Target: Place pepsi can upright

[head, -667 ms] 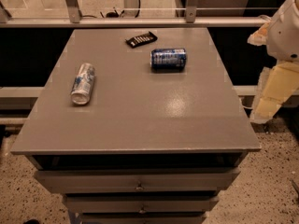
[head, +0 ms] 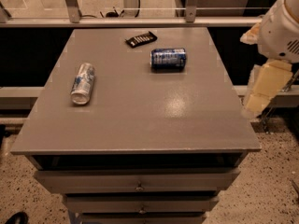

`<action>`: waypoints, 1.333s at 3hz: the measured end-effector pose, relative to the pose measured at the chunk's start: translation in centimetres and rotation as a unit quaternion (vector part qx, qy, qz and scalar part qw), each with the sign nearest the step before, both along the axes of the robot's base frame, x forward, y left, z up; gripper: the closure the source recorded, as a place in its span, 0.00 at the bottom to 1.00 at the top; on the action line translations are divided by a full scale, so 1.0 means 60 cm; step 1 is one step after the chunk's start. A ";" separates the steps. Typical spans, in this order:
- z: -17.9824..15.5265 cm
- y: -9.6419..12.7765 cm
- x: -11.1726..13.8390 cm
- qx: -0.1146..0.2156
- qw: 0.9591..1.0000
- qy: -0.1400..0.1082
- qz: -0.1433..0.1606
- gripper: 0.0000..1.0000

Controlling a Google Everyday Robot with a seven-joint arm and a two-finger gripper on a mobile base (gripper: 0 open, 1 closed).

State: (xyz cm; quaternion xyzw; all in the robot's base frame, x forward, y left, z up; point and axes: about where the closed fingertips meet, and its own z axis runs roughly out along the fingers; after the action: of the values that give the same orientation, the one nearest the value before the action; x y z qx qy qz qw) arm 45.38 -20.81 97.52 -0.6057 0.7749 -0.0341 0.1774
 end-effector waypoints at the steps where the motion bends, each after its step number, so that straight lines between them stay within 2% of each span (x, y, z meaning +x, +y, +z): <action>1: -0.018 0.041 0.078 0.035 0.999 -0.019 0.028 0.00; 2: -0.033 0.100 0.176 0.076 0.994 -0.045 0.057 0.00; 3: -0.049 0.168 0.255 0.106 0.989 -0.063 0.081 0.00; 4: -0.074 0.225 0.315 0.117 0.986 -0.068 0.096 0.00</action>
Offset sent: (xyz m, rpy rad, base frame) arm 0.1844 0.1095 -0.0287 0.2656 -0.1613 0.1925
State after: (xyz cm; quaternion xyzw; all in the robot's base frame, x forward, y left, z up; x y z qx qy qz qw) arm 64.29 -7.32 93.10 -0.6487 0.6979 0.0327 0.3018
